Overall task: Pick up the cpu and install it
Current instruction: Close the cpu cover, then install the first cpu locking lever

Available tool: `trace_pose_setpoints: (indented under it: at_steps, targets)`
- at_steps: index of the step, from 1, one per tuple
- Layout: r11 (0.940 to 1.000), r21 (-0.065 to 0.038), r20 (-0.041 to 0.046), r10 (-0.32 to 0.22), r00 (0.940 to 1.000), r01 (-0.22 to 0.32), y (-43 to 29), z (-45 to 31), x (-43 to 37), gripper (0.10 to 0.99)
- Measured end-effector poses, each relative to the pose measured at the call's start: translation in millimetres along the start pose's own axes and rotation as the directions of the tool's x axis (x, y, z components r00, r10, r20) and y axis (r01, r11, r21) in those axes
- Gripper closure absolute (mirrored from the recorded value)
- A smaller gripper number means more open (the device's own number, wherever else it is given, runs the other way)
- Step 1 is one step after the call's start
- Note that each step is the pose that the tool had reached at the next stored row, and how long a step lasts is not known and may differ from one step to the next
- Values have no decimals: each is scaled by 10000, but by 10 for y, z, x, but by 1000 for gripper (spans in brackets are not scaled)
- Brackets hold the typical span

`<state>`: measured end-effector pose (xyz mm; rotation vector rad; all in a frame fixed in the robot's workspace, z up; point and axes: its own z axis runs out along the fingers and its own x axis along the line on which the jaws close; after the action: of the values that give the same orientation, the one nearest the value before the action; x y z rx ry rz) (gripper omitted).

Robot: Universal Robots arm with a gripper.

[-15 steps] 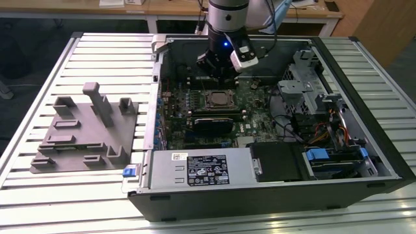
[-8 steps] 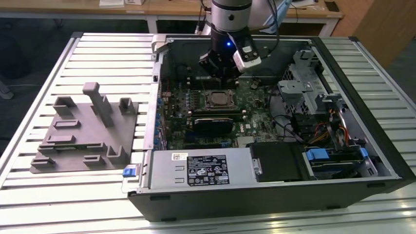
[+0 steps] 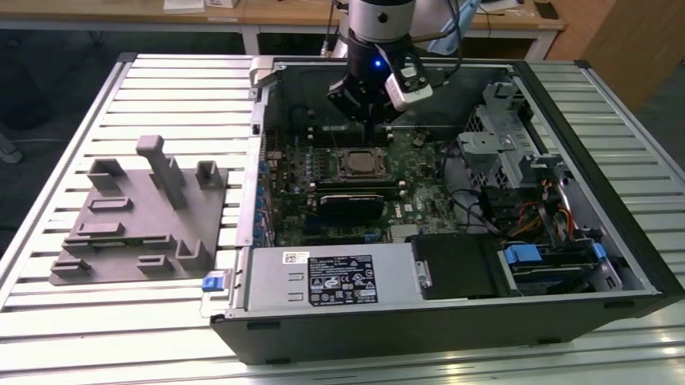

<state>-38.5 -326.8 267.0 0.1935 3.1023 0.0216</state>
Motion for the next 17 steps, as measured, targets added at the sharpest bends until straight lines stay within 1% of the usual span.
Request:
trace_pose_setpoints:
  at_steps: [12, 17]
  targets:
    - [10000, 3, -1, 0, 10000, 0, -1, -4, 3, 980]
    - [10000, 2, 0, 0, 10000, 0, -7, -5, 53, 980]
